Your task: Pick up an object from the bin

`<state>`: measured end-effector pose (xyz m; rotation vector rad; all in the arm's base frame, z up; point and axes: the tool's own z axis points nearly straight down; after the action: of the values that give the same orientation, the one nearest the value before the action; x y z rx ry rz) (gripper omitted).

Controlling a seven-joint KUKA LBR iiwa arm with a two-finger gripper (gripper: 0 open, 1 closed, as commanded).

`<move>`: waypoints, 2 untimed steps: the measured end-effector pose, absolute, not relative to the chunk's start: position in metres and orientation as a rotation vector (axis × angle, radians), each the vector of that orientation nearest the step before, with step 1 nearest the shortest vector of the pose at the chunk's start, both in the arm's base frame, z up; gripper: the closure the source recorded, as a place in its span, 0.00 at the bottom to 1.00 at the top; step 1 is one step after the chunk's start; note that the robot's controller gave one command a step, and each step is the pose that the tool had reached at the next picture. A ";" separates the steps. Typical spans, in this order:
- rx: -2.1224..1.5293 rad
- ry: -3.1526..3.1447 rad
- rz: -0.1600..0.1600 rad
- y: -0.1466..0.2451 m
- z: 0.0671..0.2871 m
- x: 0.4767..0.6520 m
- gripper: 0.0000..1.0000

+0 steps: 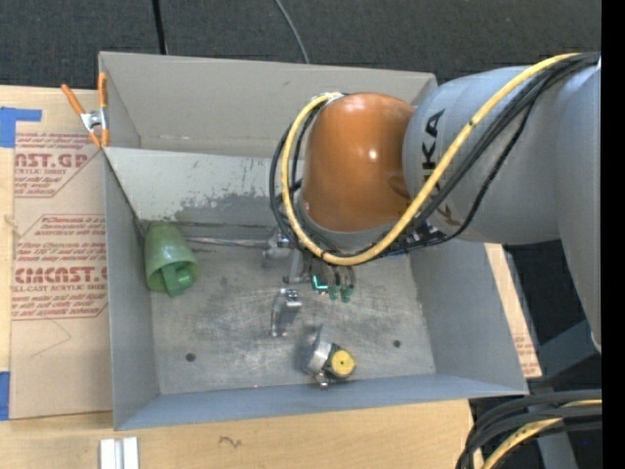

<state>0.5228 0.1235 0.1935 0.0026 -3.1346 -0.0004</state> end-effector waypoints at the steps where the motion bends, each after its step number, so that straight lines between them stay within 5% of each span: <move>1: 0.174 -3.144 -0.004 0.065 0.070 0.525 0.00; 2: 0.312 -3.138 -0.004 0.019 0.072 0.491 0.00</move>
Offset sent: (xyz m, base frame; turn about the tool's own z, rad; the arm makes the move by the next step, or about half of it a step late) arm 0.0004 -0.0587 -0.1235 -0.1104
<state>0.4907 0.0189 0.0724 0.3124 -3.1382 -0.0039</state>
